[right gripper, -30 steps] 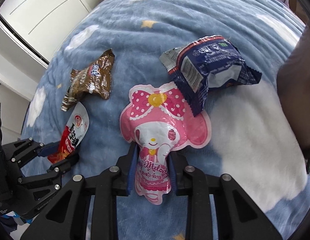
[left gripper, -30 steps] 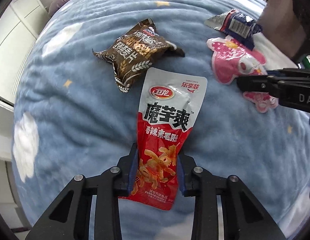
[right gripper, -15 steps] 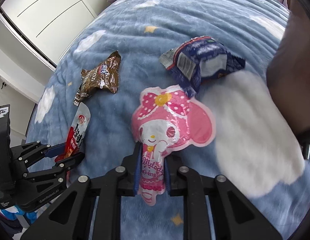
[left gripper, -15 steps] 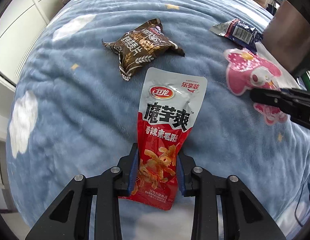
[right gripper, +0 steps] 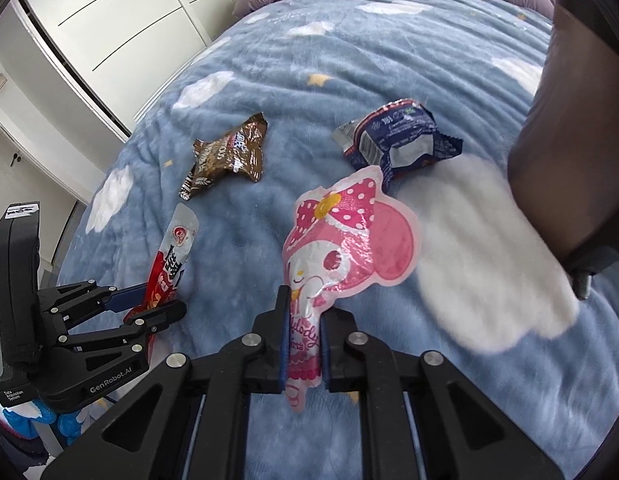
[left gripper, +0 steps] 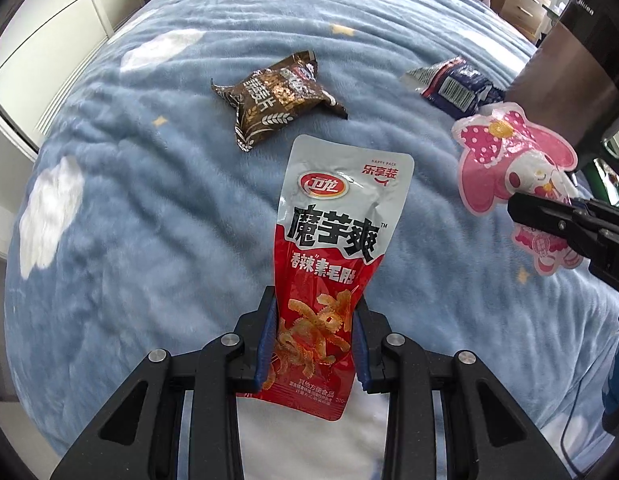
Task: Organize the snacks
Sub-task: 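Lift both held bags and carry them toward the kettle and green tray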
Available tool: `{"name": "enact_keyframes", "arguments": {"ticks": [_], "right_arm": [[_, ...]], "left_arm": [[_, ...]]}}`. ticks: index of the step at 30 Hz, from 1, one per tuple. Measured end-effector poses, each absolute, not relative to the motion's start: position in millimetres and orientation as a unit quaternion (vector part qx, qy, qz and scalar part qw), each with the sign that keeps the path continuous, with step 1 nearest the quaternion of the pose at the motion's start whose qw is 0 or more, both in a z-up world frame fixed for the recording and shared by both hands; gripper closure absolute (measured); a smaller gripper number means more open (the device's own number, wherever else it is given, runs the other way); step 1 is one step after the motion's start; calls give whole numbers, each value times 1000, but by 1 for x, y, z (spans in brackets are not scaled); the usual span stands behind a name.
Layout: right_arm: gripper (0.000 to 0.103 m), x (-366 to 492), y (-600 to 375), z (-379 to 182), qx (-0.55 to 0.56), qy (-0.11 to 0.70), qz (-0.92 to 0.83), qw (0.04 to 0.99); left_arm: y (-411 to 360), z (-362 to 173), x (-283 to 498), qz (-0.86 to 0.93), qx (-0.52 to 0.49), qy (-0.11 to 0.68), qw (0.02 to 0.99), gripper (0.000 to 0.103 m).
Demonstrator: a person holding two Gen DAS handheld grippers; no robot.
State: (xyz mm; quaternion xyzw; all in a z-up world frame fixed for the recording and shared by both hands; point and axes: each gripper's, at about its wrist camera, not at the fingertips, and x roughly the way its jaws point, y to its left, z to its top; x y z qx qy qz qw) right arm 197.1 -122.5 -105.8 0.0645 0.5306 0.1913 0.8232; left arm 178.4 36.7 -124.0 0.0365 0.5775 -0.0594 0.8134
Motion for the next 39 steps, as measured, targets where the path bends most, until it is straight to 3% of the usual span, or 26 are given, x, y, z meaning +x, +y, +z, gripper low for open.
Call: {"name": "enact_keyframes", "arguments": {"ticks": [22,39], "right_arm": [[103,120,-154,-45,54,487,184,852],[103,55,-213,-19,83,450,146,877]], "left_arm": [[14,-74,120,-53,1,537,842,74],[-54,-38,67,-83,42,498,862,74]]}}
